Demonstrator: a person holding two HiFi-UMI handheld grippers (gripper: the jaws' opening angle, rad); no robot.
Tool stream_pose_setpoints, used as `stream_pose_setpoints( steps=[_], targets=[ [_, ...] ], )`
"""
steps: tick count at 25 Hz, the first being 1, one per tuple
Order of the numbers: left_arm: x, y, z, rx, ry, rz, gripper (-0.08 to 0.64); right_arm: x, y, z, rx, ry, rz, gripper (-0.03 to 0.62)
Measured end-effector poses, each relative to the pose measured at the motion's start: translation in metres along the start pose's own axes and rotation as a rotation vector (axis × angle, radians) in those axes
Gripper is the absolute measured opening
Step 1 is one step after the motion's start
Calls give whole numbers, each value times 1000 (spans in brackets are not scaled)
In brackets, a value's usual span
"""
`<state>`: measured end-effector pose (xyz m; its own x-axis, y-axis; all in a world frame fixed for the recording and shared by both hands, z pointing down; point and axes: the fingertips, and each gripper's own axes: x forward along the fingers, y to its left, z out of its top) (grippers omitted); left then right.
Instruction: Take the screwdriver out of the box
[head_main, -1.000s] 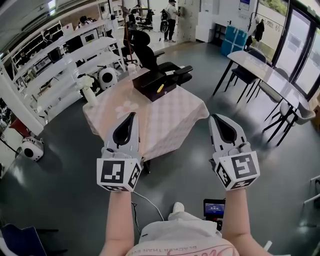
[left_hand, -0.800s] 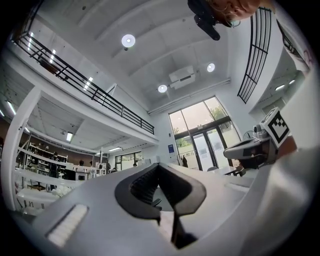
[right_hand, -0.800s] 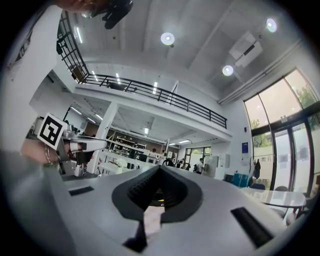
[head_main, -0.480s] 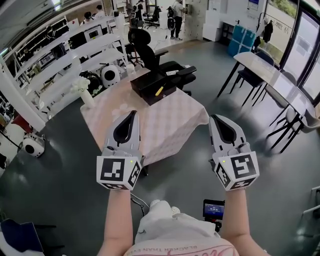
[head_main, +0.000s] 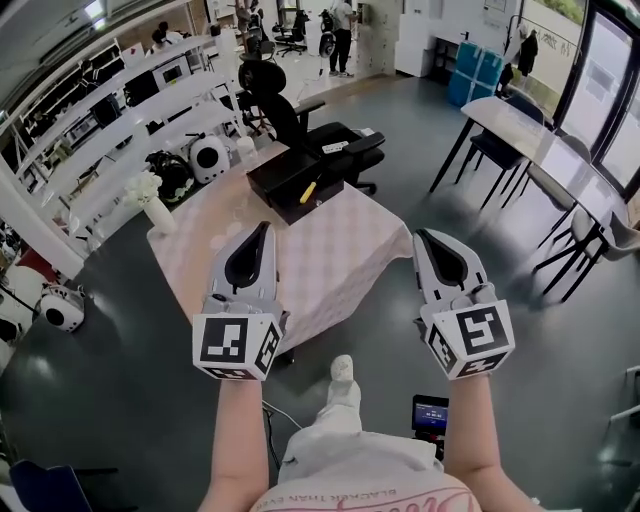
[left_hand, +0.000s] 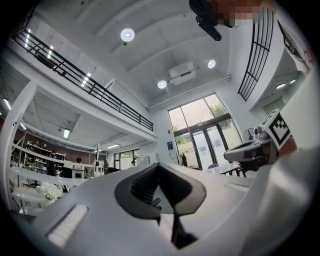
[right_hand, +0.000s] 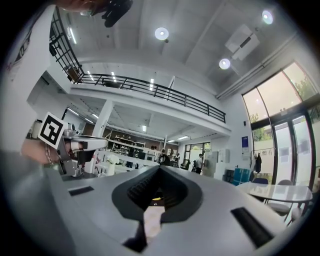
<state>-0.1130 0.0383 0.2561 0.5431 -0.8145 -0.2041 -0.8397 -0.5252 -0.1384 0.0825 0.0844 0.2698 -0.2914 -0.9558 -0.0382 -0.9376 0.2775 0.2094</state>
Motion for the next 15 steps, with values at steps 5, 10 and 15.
stream_pose_setpoints(
  steps=[5, 10, 15],
  targets=[
    [47, 22, -19, -26, -1, 1, 11, 46, -23, -9, -8, 7, -2, 6],
    [102, 46, -31, -44, -3, -1, 11, 100, -50, -14, -11, 15, 1, 6],
    [158, 75, -46, -48, 4, -5, 11, 158, -75, -19, -7, 22, -2, 6]
  ],
)
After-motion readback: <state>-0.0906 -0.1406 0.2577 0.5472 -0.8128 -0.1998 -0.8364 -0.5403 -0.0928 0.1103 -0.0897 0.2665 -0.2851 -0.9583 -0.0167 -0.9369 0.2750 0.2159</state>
